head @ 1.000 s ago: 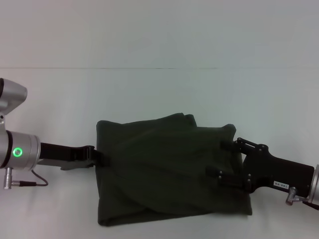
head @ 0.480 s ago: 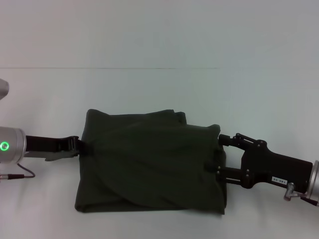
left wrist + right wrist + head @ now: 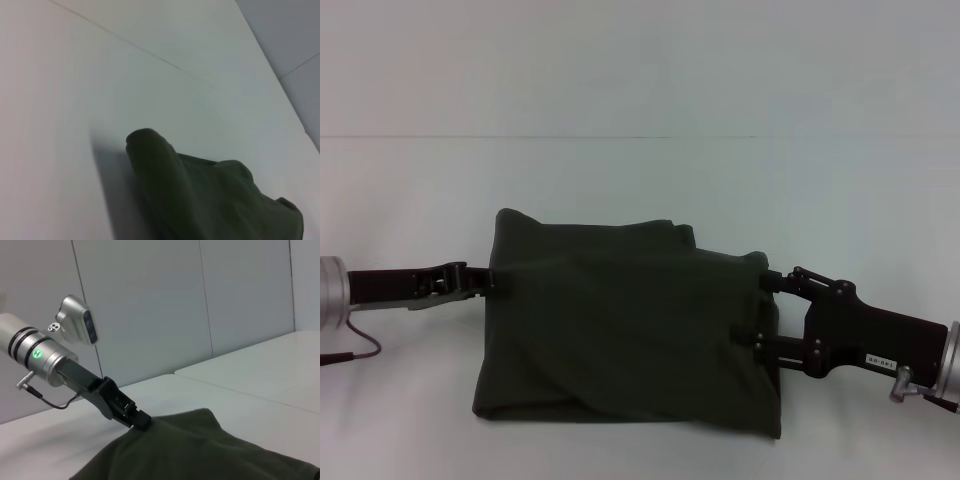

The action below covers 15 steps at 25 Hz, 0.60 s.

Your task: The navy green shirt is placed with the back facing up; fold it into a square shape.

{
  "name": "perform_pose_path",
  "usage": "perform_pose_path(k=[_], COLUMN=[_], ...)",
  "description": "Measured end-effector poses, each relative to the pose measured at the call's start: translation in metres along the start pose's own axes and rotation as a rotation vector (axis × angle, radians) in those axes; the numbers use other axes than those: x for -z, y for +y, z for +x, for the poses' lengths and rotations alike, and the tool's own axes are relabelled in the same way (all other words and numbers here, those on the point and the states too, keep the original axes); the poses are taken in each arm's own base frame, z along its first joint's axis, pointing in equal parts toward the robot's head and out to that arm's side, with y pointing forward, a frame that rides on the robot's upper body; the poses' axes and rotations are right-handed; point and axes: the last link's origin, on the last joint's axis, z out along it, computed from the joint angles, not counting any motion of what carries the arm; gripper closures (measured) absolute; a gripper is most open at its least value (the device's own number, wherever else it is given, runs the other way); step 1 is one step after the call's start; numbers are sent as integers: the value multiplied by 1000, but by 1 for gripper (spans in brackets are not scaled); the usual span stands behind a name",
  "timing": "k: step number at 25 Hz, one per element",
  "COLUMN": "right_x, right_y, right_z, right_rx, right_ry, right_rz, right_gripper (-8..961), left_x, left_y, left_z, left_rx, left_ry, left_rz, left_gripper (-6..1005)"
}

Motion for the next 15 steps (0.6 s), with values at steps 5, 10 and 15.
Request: perform_pose_path(k=[5, 10, 15], right_x=[0, 3, 6], right_y=[0, 3, 10], right_z=[-1, -7, -8], right_rx=[3, 34, 106], right_ry=[-7, -51, -74], right_rz=[3, -18, -53], right_gripper=[58, 58, 58], left_x=[10, 26, 34], left_y=[-4, 0, 22], left_z=[-1, -3, -22], left_rx=[-63, -210, -522], left_ry=[23, 87, 129], left_rz=[13, -47, -179], left_gripper=[765, 580, 342])
